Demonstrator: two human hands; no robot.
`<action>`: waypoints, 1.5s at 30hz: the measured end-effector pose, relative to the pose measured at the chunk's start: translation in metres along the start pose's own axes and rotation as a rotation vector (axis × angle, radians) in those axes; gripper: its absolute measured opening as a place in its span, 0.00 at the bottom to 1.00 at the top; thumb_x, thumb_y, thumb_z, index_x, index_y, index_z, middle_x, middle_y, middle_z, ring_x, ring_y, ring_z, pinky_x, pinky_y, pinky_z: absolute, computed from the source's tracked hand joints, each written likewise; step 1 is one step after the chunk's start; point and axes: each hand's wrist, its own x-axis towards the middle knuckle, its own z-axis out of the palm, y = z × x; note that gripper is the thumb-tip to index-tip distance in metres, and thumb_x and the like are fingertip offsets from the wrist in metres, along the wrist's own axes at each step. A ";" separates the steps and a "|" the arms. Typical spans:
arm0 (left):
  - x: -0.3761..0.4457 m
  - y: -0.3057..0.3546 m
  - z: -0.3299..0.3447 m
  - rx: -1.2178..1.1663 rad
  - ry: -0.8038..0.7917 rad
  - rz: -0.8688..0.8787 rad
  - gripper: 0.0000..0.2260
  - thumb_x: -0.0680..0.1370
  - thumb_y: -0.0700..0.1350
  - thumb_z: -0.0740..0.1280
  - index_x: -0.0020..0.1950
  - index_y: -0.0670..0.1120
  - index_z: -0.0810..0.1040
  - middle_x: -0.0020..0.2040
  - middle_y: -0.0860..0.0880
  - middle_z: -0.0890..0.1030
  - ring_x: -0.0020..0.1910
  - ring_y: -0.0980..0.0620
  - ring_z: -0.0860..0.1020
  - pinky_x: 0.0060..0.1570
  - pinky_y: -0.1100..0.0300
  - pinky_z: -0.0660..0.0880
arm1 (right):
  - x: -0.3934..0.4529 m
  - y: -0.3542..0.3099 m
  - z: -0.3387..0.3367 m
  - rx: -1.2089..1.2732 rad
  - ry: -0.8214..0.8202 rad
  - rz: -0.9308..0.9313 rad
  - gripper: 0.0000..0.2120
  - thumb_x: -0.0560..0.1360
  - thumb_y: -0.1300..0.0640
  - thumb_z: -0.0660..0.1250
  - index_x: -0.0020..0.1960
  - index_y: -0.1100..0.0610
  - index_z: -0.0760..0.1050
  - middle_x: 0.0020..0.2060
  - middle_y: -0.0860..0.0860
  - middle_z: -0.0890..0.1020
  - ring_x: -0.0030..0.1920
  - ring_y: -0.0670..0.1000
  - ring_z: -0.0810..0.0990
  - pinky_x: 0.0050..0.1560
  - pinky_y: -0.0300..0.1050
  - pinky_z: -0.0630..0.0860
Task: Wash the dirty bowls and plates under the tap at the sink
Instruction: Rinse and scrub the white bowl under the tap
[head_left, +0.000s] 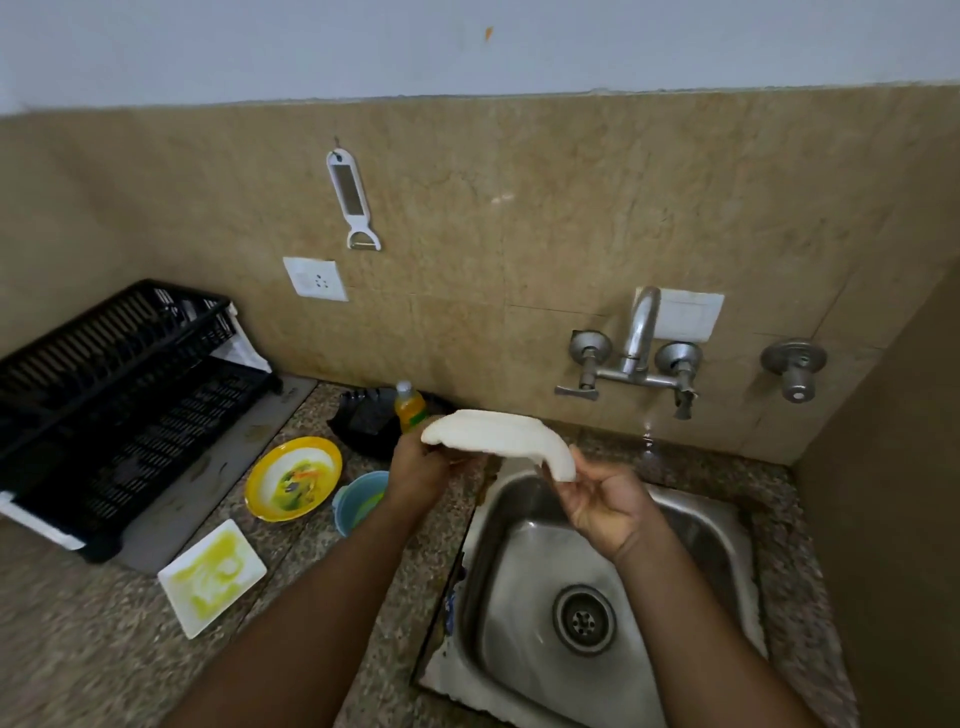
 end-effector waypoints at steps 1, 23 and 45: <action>0.008 0.002 -0.015 0.036 -0.028 0.019 0.12 0.80 0.33 0.70 0.64 0.39 0.80 0.52 0.43 0.86 0.53 0.43 0.85 0.46 0.54 0.84 | 0.008 0.009 0.011 0.009 -0.012 -0.039 0.42 0.51 0.73 0.85 0.62 0.73 0.75 0.54 0.68 0.84 0.46 0.64 0.87 0.35 0.53 0.85; 0.158 -0.018 -0.505 1.473 0.052 -0.022 0.31 0.87 0.57 0.53 0.85 0.49 0.43 0.84 0.51 0.40 0.83 0.51 0.39 0.81 0.43 0.45 | 0.370 0.340 0.223 -0.535 -0.067 0.029 0.28 0.77 0.67 0.71 0.73 0.52 0.68 0.64 0.56 0.77 0.58 0.61 0.80 0.44 0.62 0.84; 0.196 -0.058 -0.565 1.283 -0.053 0.151 0.27 0.87 0.56 0.50 0.83 0.61 0.42 0.84 0.62 0.49 0.82 0.61 0.43 0.81 0.48 0.50 | 0.641 0.488 0.265 -0.713 -0.005 -0.004 0.19 0.81 0.64 0.68 0.70 0.54 0.74 0.59 0.58 0.84 0.58 0.60 0.84 0.58 0.62 0.82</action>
